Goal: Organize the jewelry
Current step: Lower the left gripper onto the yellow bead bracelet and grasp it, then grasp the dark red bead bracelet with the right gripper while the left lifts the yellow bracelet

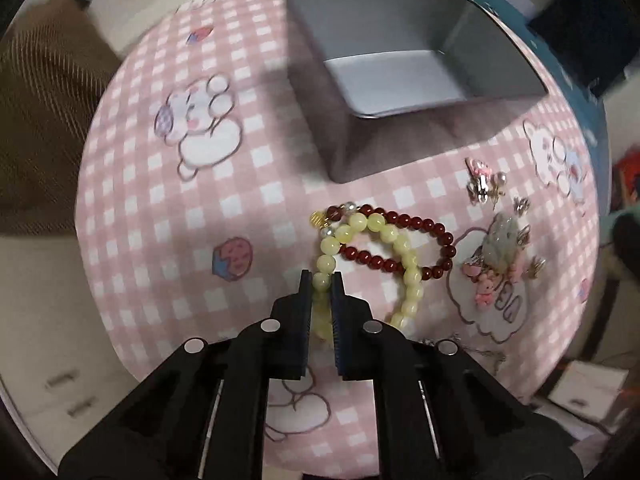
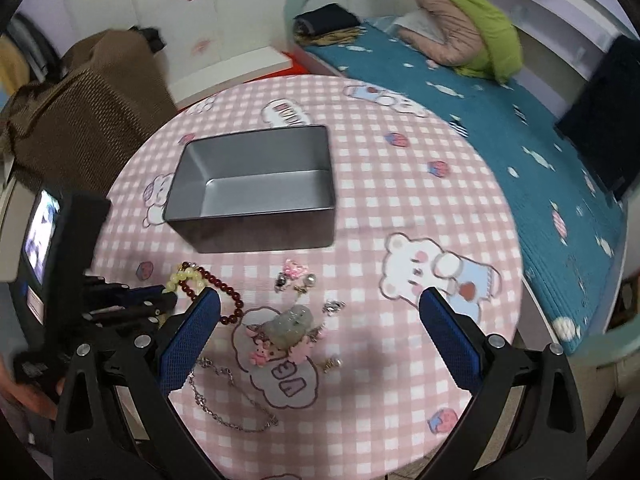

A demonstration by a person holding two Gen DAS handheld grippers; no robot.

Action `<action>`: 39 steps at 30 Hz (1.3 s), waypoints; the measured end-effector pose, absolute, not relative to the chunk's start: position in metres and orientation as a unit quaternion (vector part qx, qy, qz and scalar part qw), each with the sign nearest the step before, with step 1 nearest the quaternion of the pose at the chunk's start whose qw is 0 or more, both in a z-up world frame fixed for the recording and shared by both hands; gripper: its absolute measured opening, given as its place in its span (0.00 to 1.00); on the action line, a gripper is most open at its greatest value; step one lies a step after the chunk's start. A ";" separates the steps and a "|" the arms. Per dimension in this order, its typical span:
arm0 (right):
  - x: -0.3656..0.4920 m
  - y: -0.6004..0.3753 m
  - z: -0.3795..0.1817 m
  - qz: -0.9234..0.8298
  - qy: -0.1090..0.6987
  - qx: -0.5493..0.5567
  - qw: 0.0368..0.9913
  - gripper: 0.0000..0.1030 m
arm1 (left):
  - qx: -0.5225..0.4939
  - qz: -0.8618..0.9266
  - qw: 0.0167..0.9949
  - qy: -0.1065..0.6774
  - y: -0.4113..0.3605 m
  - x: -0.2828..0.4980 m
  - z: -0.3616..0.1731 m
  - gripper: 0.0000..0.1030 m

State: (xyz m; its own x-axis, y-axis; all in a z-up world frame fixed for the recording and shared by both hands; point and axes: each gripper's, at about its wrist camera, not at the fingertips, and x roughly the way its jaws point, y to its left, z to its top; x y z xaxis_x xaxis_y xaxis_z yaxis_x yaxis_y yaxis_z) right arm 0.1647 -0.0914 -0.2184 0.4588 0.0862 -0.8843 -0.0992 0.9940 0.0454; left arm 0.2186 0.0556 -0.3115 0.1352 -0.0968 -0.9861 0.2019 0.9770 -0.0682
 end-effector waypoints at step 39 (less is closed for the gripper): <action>0.179 -0.032 -0.211 0.279 0.450 -0.117 0.840 0.06 | -0.086 -0.040 0.849 0.519 0.104 0.205 -0.178 0.09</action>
State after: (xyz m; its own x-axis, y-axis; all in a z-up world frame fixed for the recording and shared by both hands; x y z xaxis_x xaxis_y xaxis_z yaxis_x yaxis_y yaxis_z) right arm 0.1790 -0.0318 -0.2109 0.4390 0.3624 -0.8222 -0.5738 0.8173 0.0539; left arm 0.2046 0.1038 -0.1777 0.4578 -0.1567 -0.8751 -0.0213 0.9821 -0.1870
